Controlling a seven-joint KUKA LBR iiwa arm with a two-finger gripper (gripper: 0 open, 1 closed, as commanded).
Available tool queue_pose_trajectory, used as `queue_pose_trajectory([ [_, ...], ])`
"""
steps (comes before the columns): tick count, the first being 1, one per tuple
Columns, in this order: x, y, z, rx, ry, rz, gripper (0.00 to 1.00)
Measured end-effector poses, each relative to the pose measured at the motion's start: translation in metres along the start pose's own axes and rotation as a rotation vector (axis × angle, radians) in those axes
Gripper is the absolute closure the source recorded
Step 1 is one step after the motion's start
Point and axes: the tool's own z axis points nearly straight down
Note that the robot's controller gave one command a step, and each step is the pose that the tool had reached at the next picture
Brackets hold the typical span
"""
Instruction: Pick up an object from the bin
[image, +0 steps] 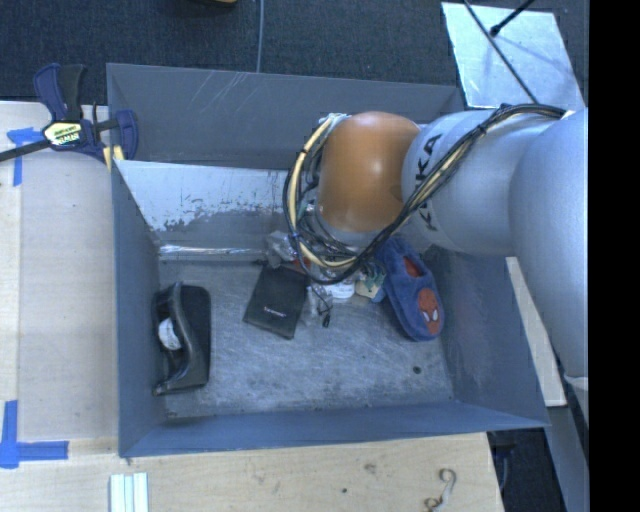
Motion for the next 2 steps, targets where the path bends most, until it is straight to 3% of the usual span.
queue_pose_trajectory([
  [1,-0.001,0.0,-0.003,0.0,-0.004,0.004,1.0],
  [2,0.02,0.022,-0.148,0.003,-0.007,-0.049,1.0],
])
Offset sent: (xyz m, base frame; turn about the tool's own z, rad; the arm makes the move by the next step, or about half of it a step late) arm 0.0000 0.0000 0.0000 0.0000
